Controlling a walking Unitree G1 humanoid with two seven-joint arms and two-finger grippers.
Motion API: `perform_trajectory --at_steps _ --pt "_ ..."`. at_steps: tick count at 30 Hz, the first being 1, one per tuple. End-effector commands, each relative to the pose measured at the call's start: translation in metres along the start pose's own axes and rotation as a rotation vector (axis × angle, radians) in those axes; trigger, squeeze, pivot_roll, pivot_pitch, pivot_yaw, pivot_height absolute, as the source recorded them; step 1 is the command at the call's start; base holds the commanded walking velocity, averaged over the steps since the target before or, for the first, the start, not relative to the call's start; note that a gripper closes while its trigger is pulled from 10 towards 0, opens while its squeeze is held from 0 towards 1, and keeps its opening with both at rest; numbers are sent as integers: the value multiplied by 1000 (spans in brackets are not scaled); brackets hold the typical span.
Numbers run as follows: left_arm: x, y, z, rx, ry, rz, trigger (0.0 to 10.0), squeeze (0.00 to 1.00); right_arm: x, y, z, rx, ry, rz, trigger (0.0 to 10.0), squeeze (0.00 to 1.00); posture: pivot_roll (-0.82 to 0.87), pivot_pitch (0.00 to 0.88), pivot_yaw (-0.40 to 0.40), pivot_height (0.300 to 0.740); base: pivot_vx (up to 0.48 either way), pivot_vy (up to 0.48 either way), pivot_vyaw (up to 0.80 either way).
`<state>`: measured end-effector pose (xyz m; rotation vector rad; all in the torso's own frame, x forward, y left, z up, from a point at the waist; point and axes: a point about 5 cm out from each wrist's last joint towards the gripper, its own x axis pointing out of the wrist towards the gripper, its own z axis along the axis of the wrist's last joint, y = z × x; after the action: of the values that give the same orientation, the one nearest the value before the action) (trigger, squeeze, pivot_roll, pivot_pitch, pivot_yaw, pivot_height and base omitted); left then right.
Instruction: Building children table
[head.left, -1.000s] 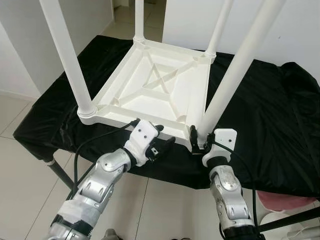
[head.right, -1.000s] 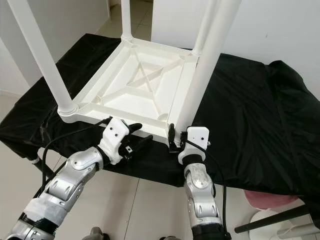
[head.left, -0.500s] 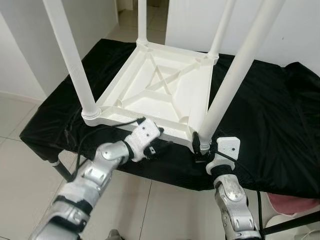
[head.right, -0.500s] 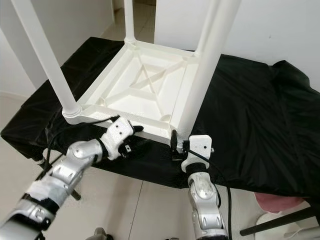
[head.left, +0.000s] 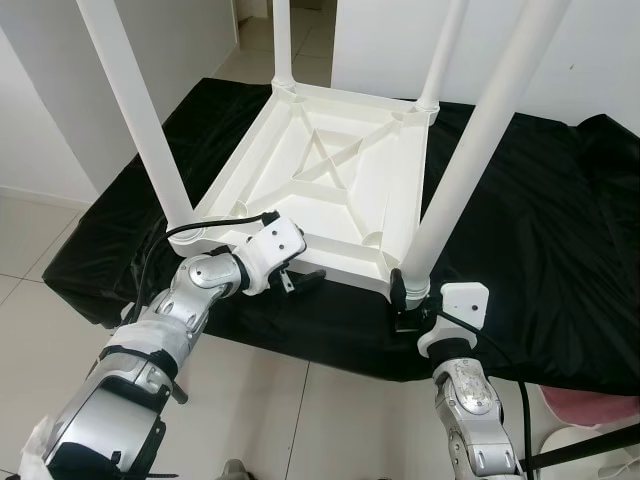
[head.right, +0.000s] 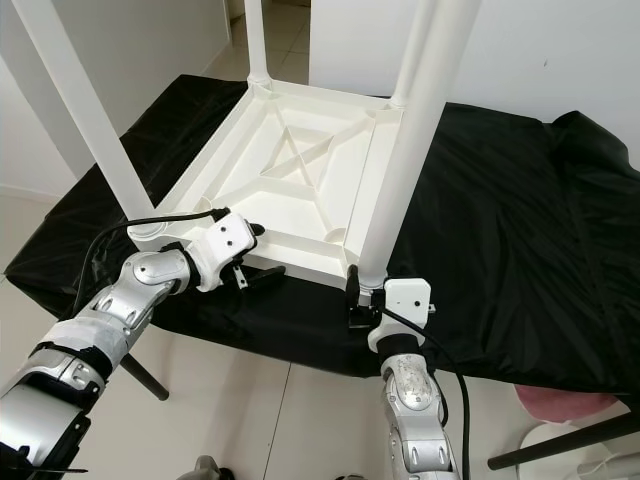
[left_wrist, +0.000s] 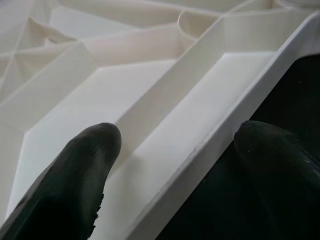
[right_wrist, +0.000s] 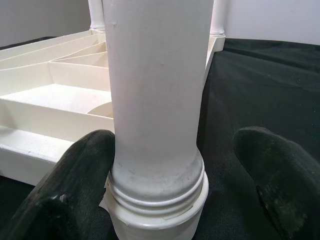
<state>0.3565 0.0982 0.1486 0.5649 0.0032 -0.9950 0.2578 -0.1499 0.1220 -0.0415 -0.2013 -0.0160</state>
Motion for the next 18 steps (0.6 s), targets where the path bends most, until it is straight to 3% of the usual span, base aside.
perform_trajectory --at_steps 1,3,4,5,6,9,10,11,12,18 --pt "3 -6 -3 2 28 -126 10000 0 -5 -8 -10 -16 59 -45 10000 0 -27 123 49 740 0 0 0" --pt "3 -6 -3 2 28 -126 10000 0 -5 -8 -10 -16 59 -45 10000 0 -27 123 49 740 0 0 0" --pt "4 -6 -5 -37 28 -152 9137 0 -4 -8 -9 -19 55 -45 10000 0 -28 126 52 740 0 0 0" --pt "4 -6 -5 -37 28 -152 9137 0 -4 -8 -9 -19 55 -45 10000 0 -28 126 52 740 0 0 0" --pt "4 -5 -5 -52 28 -160 10000 0 -4 -8 -8 -20 54 -45 10000 0 -28 126 52 740 0 0 0" --pt "4 -5 -7 -63 41 -173 10000 0 -4 -8 -8 -23 53 -45 10000 0 -26 127 50 740 0 0 0" --pt "4 -5 -9 -64 54 -186 6235 0 -3 -8 -8 -24 52 -43 10000 0 -26 127 50 740 0 0 0" --pt "4 -5 -9 -64 54 -186 6235 0 -3 -8 -8 -24 52 -43 10000 0 -26 127 50 740 0 0 0" --pt "2 -5 -14 -73 85 -223 0 0 0 -7 -7 -28 49 -36 10000 0 -22 131 48 740 0 0 0" --pt "-1 -4 -18 -81 108 -245 0 0 1 -7 -6 -31 47 -31 10000 0 -21 132 46 740 0 0 0"
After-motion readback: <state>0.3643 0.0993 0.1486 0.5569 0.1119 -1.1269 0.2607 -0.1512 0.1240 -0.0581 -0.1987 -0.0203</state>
